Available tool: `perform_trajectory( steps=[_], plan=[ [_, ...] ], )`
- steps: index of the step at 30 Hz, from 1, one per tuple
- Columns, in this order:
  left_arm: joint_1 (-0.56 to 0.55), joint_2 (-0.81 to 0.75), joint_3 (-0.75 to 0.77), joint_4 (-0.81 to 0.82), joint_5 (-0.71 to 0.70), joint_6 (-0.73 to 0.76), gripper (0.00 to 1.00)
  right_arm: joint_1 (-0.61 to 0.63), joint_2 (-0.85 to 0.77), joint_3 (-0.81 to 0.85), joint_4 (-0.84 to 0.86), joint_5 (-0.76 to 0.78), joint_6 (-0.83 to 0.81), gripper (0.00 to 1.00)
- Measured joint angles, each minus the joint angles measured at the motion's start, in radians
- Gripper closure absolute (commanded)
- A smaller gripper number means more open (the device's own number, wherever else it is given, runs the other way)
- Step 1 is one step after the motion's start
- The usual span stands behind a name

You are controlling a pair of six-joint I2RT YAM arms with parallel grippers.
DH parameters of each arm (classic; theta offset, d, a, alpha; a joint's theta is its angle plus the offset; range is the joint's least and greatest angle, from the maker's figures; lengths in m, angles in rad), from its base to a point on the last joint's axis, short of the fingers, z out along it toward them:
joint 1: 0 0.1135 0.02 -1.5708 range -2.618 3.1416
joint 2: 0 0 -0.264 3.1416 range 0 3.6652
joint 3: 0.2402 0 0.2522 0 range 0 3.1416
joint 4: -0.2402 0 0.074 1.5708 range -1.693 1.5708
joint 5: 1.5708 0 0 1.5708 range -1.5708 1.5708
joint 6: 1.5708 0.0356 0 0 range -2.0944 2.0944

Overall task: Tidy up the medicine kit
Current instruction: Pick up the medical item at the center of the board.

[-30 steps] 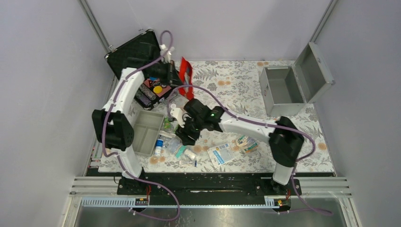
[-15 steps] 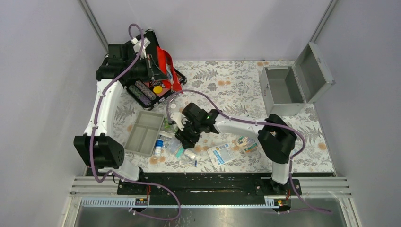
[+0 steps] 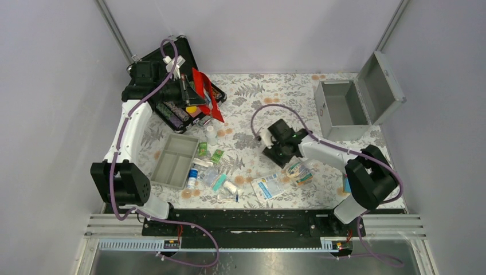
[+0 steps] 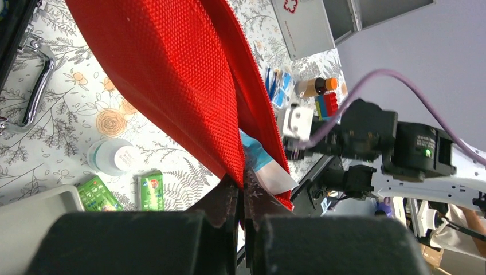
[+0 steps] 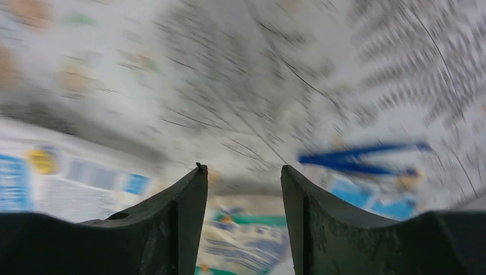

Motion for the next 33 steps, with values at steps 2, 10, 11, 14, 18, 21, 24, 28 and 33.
perform_trajectory(
  steps=[2,10,11,14,18,21,24,28,33],
  plan=[
    [0.0,0.0,-0.003,0.006,0.004,-0.008,1.0,-0.082,-0.014,-0.033,-0.007,0.063,-0.001,0.43],
    [0.0,0.0,-0.014,0.035,0.02,-0.023,1.0,-0.246,-0.091,-0.082,-0.072,0.129,-0.135,0.37],
    [0.0,0.0,-0.021,0.038,0.021,-0.024,1.0,-0.249,-0.109,-0.089,-0.089,0.125,-0.175,0.36],
    [0.0,0.0,-0.04,0.043,0.022,-0.031,1.0,-0.252,-0.18,-0.116,-0.145,0.103,-0.312,0.29],
    [-0.001,0.0,-0.044,0.048,0.023,-0.039,1.0,-0.256,-0.308,-0.183,-0.188,0.08,-0.529,0.26],
    [-0.009,0.0,-0.044,0.051,0.023,-0.042,1.0,-0.258,-0.343,-0.232,-0.199,0.078,-0.687,0.25],
    [-0.021,0.001,-0.044,0.051,0.023,-0.042,1.0,-0.259,-0.311,-0.248,-0.191,0.079,-0.796,0.25],
    [-0.034,0.002,-0.044,0.051,0.023,-0.043,1.0,-0.261,-0.248,-0.269,-0.114,0.097,-0.916,0.28],
    [-0.035,0.002,-0.044,0.051,0.023,-0.046,1.0,-0.267,-0.142,-0.302,0.051,0.161,-1.023,0.41]
  ],
)
